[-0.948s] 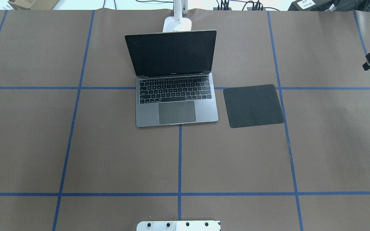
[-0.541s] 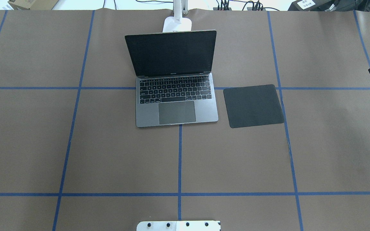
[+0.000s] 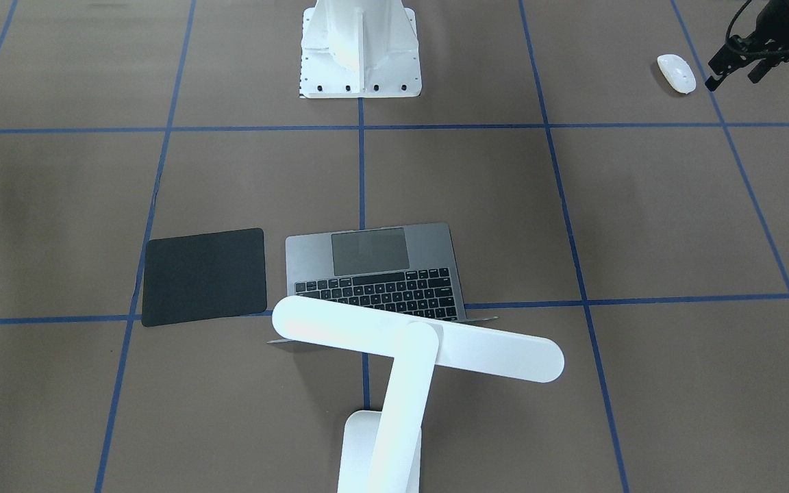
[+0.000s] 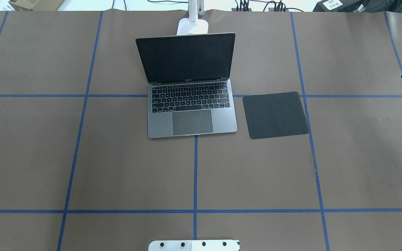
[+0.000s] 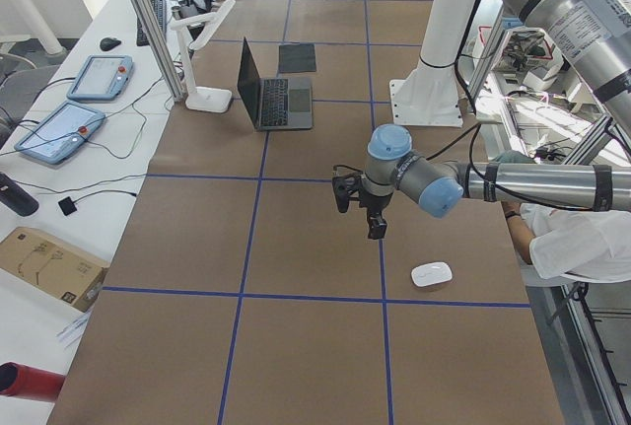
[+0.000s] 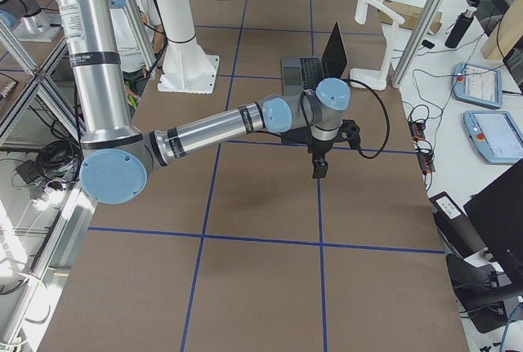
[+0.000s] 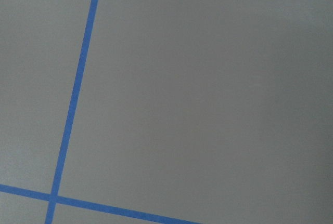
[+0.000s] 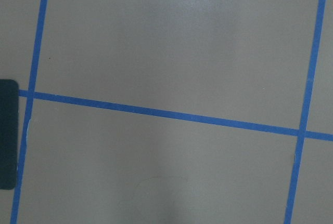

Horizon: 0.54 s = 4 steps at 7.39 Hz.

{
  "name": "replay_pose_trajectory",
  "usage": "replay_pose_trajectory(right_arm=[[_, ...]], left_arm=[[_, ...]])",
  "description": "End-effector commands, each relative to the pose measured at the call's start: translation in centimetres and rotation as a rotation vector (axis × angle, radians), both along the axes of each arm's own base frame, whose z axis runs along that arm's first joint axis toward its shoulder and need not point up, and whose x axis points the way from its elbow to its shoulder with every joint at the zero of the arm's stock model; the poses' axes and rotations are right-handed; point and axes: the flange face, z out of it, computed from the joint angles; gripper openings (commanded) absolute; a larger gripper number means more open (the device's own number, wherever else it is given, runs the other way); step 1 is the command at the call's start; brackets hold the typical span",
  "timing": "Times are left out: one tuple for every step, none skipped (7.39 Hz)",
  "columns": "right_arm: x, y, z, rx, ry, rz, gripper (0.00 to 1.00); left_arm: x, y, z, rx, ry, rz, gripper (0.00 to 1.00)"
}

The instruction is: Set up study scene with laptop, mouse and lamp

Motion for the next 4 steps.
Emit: replay_pose_trajectory(right_arm=[[0.0,0.1,-1.0,0.021,-0.003,0.0,0.99],[0.0,0.0,-1.0,0.033,0.009,0.002,0.99],[-0.4,-0.1,-0.8,0.054,0.025,-0.001,0.99],[-0.4,-0.1,-0.9,0.062,0.024,-0.002,0.99]], left_arm=[[3.2,2.4,1.2,-0.095,0.012,0.028,1.0],[4.3,3.2,1.1,-0.088,0.014,0.057,0.99],[3.9,4.0,1.7,-0.083,0.015,0.073,0.99],[3.0,5.0,2.3,-0.077,0.014,0.079,0.99]])
